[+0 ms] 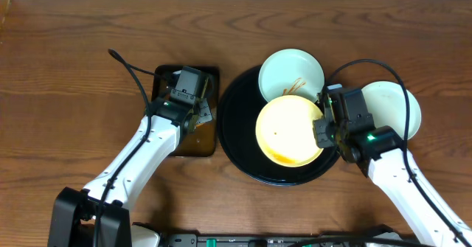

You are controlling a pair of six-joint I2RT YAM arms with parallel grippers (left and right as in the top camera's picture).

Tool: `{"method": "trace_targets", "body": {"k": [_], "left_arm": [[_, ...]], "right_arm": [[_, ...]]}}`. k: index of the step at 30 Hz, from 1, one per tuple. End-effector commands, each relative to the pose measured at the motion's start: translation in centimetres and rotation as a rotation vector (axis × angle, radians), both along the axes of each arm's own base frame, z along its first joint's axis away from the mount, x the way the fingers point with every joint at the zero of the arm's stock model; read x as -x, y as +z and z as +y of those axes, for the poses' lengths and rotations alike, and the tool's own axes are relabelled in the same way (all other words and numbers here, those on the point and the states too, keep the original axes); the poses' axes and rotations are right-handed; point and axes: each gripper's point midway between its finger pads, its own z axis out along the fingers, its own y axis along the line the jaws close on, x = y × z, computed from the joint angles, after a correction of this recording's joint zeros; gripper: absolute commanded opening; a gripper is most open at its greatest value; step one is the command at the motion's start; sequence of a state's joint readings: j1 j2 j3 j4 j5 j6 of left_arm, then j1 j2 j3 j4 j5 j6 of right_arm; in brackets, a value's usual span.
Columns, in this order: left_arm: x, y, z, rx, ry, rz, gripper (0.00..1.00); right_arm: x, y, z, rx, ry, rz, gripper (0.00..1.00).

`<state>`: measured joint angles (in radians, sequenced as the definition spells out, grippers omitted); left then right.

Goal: Clean dirty plates on tray and stack at the side
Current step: 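Lift the yellow plate and stack it on the green plate at right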

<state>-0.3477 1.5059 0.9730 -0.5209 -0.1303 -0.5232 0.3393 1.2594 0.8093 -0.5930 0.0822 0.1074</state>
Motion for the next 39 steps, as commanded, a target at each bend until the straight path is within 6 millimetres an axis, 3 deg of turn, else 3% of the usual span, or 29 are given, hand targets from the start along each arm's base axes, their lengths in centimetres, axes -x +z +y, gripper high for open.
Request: {"method": "trace_targets", "body": {"k": [1, 2, 3, 4, 5, 7, 8, 10, 14, 19, 21, 29, 39], "left_arm": [[0.3, -0.5, 0.3, -0.011, 0.010, 0.013, 0.08], [0.3, -0.5, 0.3, -0.011, 0.010, 0.013, 0.08], [0.3, -0.5, 0.3, -0.011, 0.010, 0.013, 0.08], [0.3, -0.5, 0.3, -0.011, 0.010, 0.013, 0.08], [0.2, -0.5, 0.3, -0.011, 0.010, 0.013, 0.08], [0.2, -0.5, 0.3, -0.011, 0.010, 0.013, 0.08], [0.3, -0.5, 0.3, -0.011, 0.010, 0.013, 0.07], [0.3, -0.5, 0.3, -0.011, 0.010, 0.013, 0.07], [0.3, -0.5, 0.3, -0.011, 0.010, 0.013, 0.08], [0.3, -0.5, 0.3, -0.011, 0.010, 0.013, 0.08], [0.2, -0.5, 0.3, -0.011, 0.010, 0.013, 0.07], [0.2, -0.5, 0.3, -0.011, 0.010, 0.013, 0.08], [0.2, -0.5, 0.3, -0.011, 0.010, 0.013, 0.08]], "right_arm": [[-0.5, 1.9, -2.6, 0.188, -0.042, -0.105, 0.01], [-0.8, 2.5, -3.5, 0.212, -0.100, -0.135, 0.01], [-1.3, 3.4, -3.0, 0.175, -0.106, -0.181, 0.01], [-1.5, 4.0, -1.2, 0.152, 0.017, -0.205, 0.01], [-1.5, 4.4, -1.1, 0.198, 0.063, -0.222, 0.01], [-1.8, 5.9, -4.6, 0.359, -0.098, -0.287, 0.01], [-2.0, 6.3, -4.9, 0.354, -0.134, -0.305, 0.01], [-1.9, 5.7, -2.7, 0.292, -0.015, -0.281, 0.01], [-2.0, 7.0, -5.5, 0.395, -0.177, -0.337, 0.01], [-2.9, 8.4, -4.5, 0.448, -0.075, -0.385, 0.01], [-3.1, 9.2, -3.1, 0.546, 0.050, -0.413, 0.01], [-2.1, 12.0, -0.7, 0.788, 0.158, -0.511, 0.01], [-2.1, 12.5, 0.1, 0.755, 0.138, -0.546, 0.01]]}}
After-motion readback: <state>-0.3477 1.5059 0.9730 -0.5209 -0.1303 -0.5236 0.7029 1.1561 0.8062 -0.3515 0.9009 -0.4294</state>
